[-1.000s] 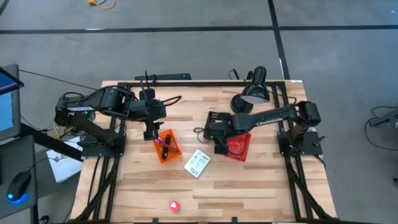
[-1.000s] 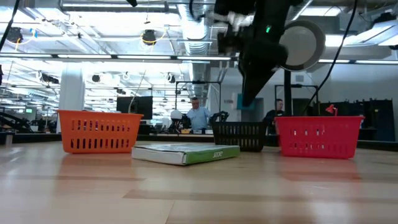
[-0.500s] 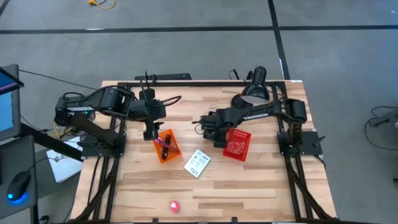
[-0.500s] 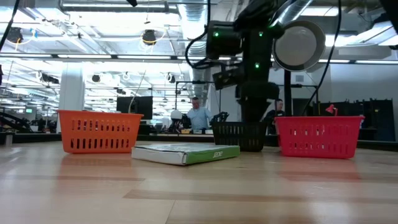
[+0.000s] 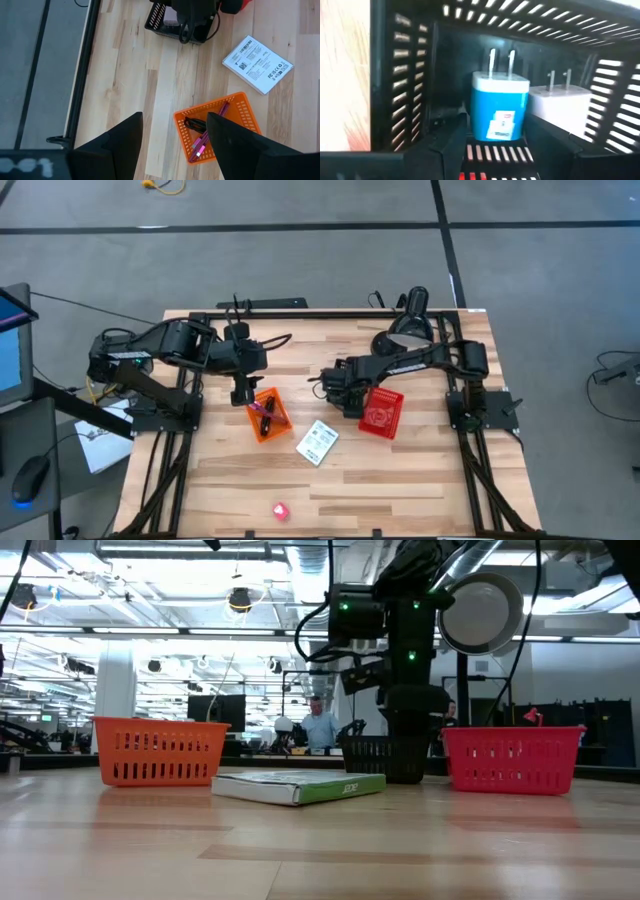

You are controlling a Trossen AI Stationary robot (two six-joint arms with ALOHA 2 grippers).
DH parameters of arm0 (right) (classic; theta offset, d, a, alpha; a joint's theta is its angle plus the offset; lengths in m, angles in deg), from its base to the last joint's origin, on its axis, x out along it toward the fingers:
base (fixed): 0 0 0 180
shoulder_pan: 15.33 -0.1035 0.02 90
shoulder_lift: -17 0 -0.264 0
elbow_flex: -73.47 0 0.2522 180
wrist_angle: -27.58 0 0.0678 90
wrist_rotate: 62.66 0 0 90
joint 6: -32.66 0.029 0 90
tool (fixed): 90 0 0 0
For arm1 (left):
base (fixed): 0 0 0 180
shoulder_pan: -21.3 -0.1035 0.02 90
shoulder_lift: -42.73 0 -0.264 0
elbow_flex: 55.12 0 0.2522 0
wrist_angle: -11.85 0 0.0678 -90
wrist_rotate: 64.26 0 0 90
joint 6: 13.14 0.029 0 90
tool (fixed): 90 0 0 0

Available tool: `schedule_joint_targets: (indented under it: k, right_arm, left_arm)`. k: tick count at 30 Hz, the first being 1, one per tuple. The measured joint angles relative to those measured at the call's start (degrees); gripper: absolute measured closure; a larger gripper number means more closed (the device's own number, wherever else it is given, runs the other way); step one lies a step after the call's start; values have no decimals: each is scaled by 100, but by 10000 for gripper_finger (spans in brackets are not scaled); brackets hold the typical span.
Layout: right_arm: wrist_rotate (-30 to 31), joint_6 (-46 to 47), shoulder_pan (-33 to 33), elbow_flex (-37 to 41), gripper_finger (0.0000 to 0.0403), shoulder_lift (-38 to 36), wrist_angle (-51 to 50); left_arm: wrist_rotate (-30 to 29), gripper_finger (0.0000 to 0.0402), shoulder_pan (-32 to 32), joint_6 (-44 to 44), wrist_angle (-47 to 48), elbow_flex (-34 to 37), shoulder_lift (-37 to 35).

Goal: Pick and place items into bin
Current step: Put the blue charger adapter into the black bin, then put the red charger adapter into the black bin

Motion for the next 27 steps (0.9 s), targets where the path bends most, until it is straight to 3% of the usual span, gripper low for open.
schedule_joint_targets:
  k: [12, 22, 27]
  right_arm:
    - [513, 125, -220, -149, 208, -39, -441]
    - [644, 337, -907, -1276, 211, -39, -1241]
    - [315, 607, -1461, -1906, 218, -39, -1322]
  left_arm:
    - [2, 189, 0, 0, 1, 0, 0]
    - [2, 189, 0, 0, 1, 0, -2]
    - [2, 189, 0, 0, 1, 0, -2]
